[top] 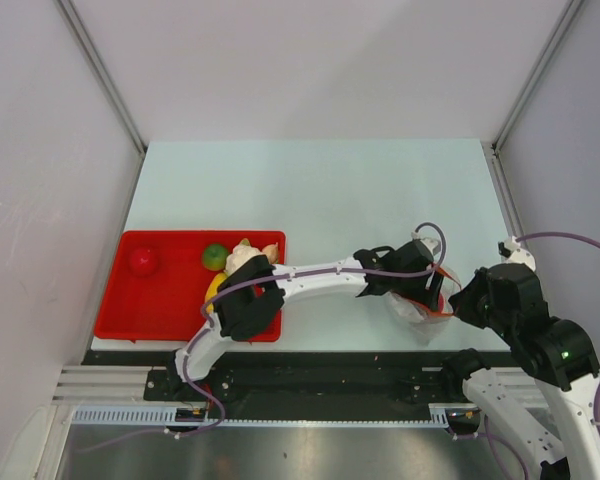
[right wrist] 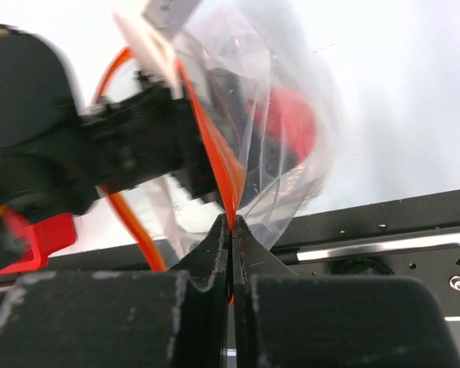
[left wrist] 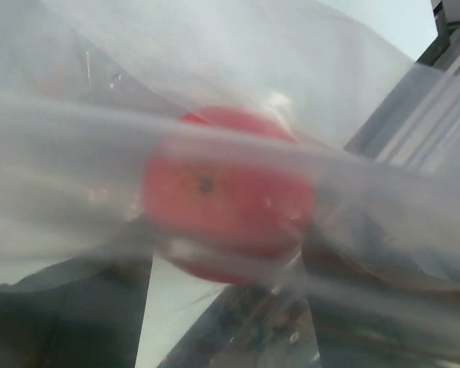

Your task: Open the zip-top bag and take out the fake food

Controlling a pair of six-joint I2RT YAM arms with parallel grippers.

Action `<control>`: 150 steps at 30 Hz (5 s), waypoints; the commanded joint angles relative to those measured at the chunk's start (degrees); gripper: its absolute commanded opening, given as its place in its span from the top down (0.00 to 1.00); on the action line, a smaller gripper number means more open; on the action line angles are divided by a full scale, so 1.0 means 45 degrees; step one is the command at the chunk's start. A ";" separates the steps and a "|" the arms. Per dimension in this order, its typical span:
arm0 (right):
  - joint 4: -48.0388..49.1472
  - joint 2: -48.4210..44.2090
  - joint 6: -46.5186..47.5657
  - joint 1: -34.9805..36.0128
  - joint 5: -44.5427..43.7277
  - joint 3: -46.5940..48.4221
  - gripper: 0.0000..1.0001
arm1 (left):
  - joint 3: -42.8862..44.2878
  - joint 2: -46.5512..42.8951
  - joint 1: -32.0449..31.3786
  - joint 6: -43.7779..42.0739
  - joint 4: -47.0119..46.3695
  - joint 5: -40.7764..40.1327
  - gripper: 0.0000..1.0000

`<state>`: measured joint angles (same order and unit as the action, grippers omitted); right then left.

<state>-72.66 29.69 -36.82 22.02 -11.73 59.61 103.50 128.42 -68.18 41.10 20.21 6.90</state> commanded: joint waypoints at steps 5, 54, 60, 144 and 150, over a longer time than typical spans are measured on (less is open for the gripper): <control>0.0775 0.0335 0.0875 0.0048 0.0046 -0.0200 1.00 | 0.1586 -0.1937 0.0288 -0.1829 0.2831 -0.0322 1.00; 0.3746 0.2523 0.2264 -0.0343 0.0145 0.0151 1.00 | 0.1669 -0.5255 0.0874 -0.3488 0.1807 -0.0657 1.00; 0.3453 0.2601 0.2244 -0.0421 -0.0128 0.0112 1.00 | -0.0615 -0.6681 0.1010 -0.3997 -0.1066 0.0418 1.00; 0.4642 0.4631 0.4354 -0.2296 -0.3919 0.2358 1.00 | -1.4504 -1.5647 0.6109 0.2156 0.4808 -0.4678 0.55; 0.6456 0.5626 0.3906 -0.2179 -0.3039 0.1538 0.99 | -1.4369 -1.6037 0.6109 0.1125 0.4475 -0.3390 0.13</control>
<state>-51.22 51.57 -19.22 11.92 -25.80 68.12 37.80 58.13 -41.06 49.98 42.78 -12.19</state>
